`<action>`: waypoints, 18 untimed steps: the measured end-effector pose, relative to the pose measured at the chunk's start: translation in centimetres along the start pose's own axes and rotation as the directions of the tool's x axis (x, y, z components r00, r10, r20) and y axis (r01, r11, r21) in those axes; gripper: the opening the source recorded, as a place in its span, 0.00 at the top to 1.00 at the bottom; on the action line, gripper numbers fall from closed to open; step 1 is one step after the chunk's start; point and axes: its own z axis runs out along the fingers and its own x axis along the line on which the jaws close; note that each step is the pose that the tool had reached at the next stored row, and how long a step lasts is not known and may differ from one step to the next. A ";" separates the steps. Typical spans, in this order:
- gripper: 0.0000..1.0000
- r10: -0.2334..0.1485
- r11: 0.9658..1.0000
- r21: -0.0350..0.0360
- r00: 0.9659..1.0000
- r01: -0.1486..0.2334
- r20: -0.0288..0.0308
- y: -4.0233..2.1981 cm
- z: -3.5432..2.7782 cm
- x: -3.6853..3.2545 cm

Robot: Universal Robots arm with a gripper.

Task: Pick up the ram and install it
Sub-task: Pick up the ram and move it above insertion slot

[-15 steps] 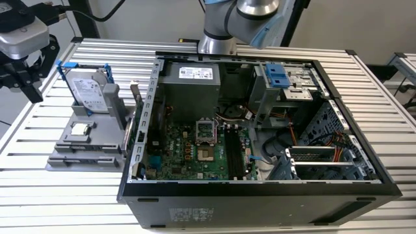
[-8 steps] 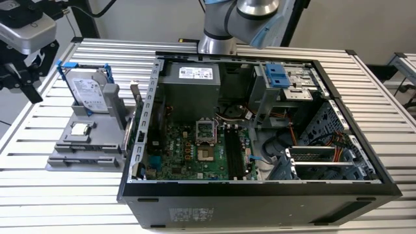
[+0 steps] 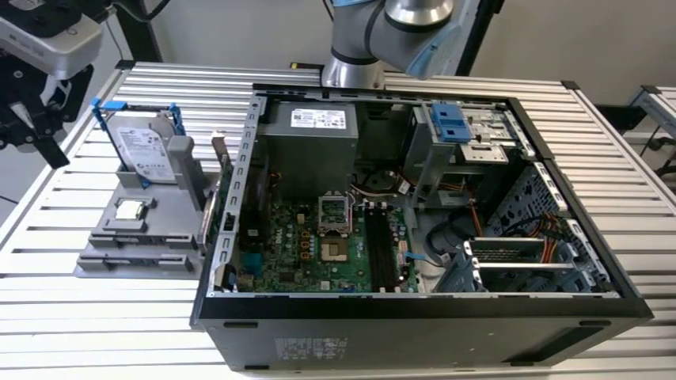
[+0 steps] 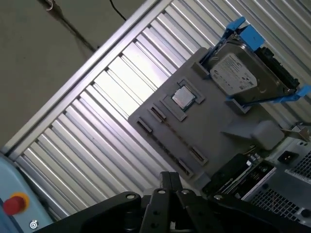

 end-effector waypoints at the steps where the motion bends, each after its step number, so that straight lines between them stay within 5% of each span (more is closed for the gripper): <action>1: 1.00 -0.017 1.000 0.000 1.000 0.017 -0.001 0.00 0.00 0.00; 5: 1.00 -0.090 0.996 0.000 0.996 0.090 -0.004 0.00 0.00 0.00; 9: 1.00 -0.162 0.987 0.000 0.987 0.162 -0.008 0.00 0.00 0.00; 13: 1.00 -0.233 0.972 -0.001 0.972 0.233 -0.011 0.00 0.00 0.00; 18: 1.00 -0.320 0.947 -0.002 0.947 0.320 -0.015 0.00 0.00 0.00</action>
